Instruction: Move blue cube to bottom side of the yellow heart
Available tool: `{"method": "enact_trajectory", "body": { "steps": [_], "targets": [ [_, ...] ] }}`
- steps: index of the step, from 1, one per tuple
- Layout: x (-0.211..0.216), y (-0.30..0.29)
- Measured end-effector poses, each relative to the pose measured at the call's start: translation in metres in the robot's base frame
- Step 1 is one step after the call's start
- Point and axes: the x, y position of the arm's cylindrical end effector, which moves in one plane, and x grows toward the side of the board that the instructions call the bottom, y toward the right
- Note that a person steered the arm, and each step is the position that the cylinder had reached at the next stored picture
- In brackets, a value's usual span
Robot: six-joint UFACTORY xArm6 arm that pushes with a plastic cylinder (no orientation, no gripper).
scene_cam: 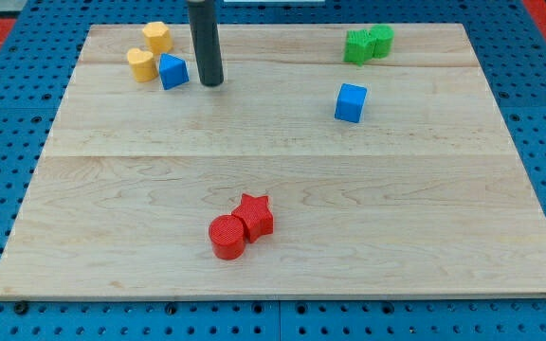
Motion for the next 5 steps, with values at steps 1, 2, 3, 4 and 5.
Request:
{"method": "enact_trajectory", "body": {
  "steps": [1, 2, 3, 4, 5],
  "targets": [
    [-0.006, -0.059],
    [-0.051, -0.081],
    [-0.050, -0.089],
    [-0.002, -0.066],
    [-0.005, 0.033]
  ]
}}
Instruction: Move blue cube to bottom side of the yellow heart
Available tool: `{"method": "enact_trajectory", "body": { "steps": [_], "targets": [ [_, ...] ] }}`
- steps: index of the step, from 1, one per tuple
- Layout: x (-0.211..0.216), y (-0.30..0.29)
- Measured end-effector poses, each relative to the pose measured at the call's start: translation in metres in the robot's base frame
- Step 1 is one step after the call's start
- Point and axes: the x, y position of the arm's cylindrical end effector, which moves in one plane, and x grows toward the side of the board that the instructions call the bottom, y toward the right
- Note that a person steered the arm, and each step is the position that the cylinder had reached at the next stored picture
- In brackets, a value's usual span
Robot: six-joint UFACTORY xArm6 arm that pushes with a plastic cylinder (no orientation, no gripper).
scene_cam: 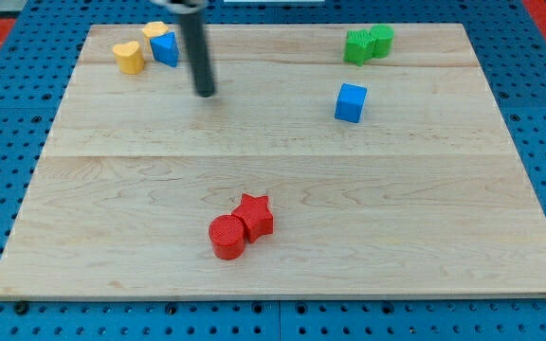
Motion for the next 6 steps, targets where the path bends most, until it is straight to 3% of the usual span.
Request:
{"method": "enact_trajectory", "body": {
  "steps": [2, 3, 4, 5, 6],
  "targets": [
    [-0.005, 0.202],
    [0.024, 0.190],
    [0.019, 0.077],
    [0.016, 0.030],
    [0.004, 0.110]
  ]
}}
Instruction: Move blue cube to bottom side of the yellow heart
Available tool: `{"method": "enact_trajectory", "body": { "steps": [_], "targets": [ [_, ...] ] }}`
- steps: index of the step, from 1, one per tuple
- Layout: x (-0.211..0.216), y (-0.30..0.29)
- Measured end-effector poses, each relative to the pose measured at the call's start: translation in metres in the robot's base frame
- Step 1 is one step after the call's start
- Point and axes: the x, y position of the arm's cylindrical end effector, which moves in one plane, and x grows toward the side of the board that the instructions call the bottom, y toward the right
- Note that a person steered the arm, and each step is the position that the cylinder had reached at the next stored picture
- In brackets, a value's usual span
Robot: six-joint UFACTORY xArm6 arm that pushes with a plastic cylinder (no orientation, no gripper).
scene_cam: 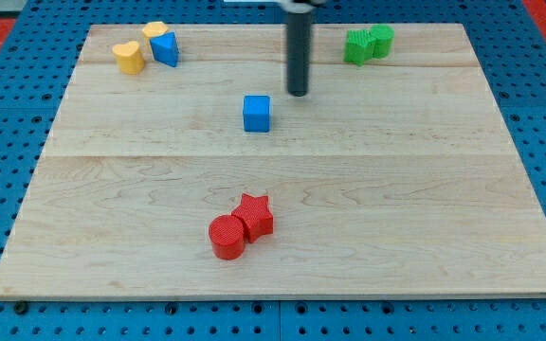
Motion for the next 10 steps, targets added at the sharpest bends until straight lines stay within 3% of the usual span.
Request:
{"method": "enact_trajectory", "body": {
  "steps": [1, 3, 4, 5, 6, 8, 9, 10],
  "targets": [
    [0.052, -0.001],
    [0.001, -0.152],
    [0.010, -0.113],
    [0.047, -0.100],
    [0.053, -0.153],
    [-0.007, -0.230],
    [0.026, -0.252],
    [0.021, -0.312]
  ]
}}
